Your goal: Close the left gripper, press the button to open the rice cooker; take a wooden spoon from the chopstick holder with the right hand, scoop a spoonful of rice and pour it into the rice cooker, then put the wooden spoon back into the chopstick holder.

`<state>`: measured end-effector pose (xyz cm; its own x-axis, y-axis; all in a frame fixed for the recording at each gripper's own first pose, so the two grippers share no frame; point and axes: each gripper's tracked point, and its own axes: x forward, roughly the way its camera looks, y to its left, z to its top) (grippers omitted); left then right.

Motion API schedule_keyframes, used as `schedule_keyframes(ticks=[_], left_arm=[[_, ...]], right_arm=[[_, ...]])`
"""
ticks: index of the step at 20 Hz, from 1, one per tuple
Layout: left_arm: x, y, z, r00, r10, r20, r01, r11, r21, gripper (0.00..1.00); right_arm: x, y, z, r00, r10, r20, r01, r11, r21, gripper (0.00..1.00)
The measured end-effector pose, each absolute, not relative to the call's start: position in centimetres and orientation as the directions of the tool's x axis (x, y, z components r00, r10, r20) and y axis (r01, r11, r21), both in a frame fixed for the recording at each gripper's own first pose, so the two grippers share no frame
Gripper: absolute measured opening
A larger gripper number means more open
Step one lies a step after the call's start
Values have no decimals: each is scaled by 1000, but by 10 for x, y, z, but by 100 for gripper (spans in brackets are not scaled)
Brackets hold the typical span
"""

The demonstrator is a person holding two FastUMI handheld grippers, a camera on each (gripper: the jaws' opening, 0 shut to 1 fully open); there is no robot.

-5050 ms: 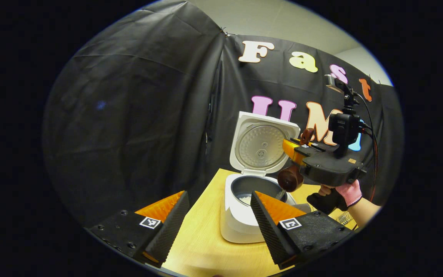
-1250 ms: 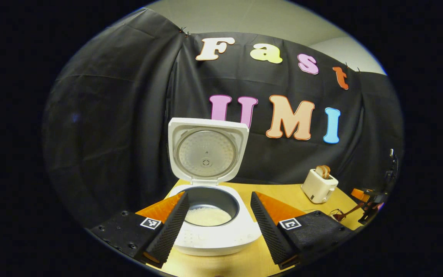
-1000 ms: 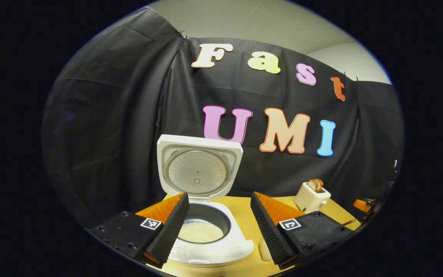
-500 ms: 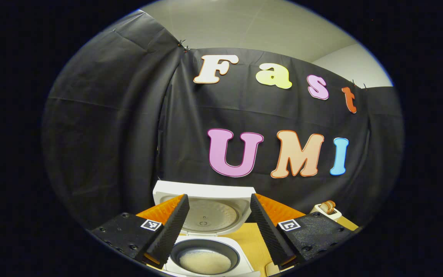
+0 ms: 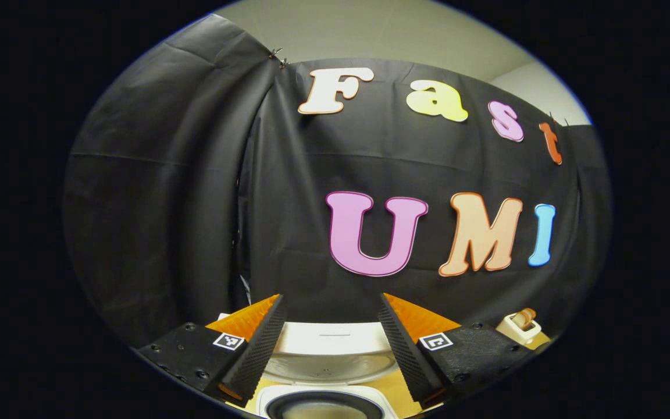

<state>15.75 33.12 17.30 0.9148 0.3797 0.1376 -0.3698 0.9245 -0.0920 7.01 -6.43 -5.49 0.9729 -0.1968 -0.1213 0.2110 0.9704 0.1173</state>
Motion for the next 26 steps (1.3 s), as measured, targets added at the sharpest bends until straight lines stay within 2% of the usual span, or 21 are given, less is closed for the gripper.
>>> schedule_keyframes(ticks=[6, 13, 19, 23, 26], left_arm=[[185, 340, 164, 913, 396, 100, -395, 918, -24, 92], [187, 346, 153, 905, 421, 54, -422, 906, 6, 89], [184, 345, 154, 903, 425, 59, -425, 905, 0, 89], [173, 340, 154, 908, 409, 86, -411, 912, -2, 82], [136, 327, 133, 913, 400, 81, -401, 916, -9, 71]], right_arm=[[55, -70, -54, 969, -217, -120, 231, 965, 123, 95], [46, -71, -53, 969, -218, -119, 232, 965, 122, 95], [39, -66, -53, 975, -189, -119, 203, 971, 127, 95], [38, -62, -47, 981, -156, -115, 170, 977, 127, 95], [39, -58, -42, 986, -128, -109, 142, 981, 132, 95]])
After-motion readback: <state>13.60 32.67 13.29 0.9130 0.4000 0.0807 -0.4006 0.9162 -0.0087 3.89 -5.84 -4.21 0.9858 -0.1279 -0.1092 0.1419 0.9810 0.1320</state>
